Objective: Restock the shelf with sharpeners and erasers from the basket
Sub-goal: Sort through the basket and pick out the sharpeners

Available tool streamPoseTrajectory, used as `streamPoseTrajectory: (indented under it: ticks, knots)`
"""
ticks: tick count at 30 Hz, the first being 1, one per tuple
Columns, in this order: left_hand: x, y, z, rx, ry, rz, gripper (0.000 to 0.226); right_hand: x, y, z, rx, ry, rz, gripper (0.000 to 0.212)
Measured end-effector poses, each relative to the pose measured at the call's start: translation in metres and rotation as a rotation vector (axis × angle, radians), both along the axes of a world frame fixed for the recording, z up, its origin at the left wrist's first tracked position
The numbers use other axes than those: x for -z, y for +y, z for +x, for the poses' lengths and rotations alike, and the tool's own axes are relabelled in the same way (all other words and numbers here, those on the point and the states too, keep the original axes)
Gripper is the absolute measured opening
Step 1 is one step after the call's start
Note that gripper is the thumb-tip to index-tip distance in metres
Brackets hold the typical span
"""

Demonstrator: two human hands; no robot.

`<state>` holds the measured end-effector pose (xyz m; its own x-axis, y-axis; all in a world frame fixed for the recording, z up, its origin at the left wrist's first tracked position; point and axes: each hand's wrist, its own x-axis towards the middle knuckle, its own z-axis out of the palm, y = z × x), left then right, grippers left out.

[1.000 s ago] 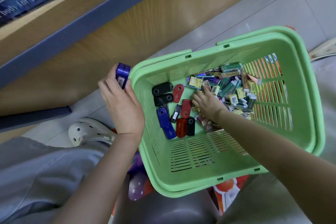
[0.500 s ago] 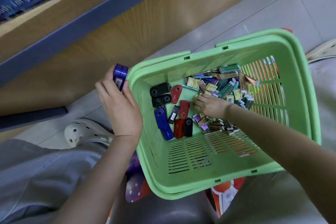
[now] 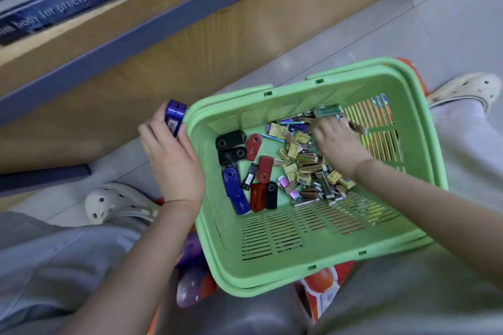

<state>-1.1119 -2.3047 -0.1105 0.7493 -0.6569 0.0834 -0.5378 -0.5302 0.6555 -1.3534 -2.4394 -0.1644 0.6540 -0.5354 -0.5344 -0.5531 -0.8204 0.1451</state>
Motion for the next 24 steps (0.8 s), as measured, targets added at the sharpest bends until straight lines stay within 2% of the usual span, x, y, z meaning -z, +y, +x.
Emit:
streamPoseTrajectory:
  ticks: [2,4,9,12,15,20,22,24]
  knots:
    - [0.001,0.000,0.001,-0.001,0.003,0.000,0.038,0.009,0.025,0.012,-0.020,-0.093,0.219,0.054]
    - [0.001,0.000,0.001,-0.004,0.010,0.000,0.038,0.026,0.042,0.026,0.015,-0.088,0.345,0.058]
    - [0.002,0.001,0.003,-0.009,0.039,-0.027,0.035,0.076,0.062,0.042,0.048,0.157,0.296,0.085]
    - [0.001,0.003,0.004,-0.017,0.071,-0.060,0.034,0.085,0.076,0.042,0.003,0.207,0.209,0.070]
    - [-0.001,0.006,0.003,0.004,0.071,-0.104,0.035,0.085,0.079,0.043,-0.017,0.251,0.213,0.052]
    - [-0.020,0.013,-0.015,0.241,-0.055,-0.173,0.033,0.082,0.076,0.043,0.027,0.281,0.360,0.045]
    - [-0.029,0.015,-0.030,0.324,-0.020,-0.172,0.035,0.074,0.071,0.043,0.004,0.272,0.427,0.044]
    - [-0.034,0.013,-0.045,0.400,0.102,-0.065,0.036,0.063,0.064,0.040,-0.026,0.256,0.486,0.040]
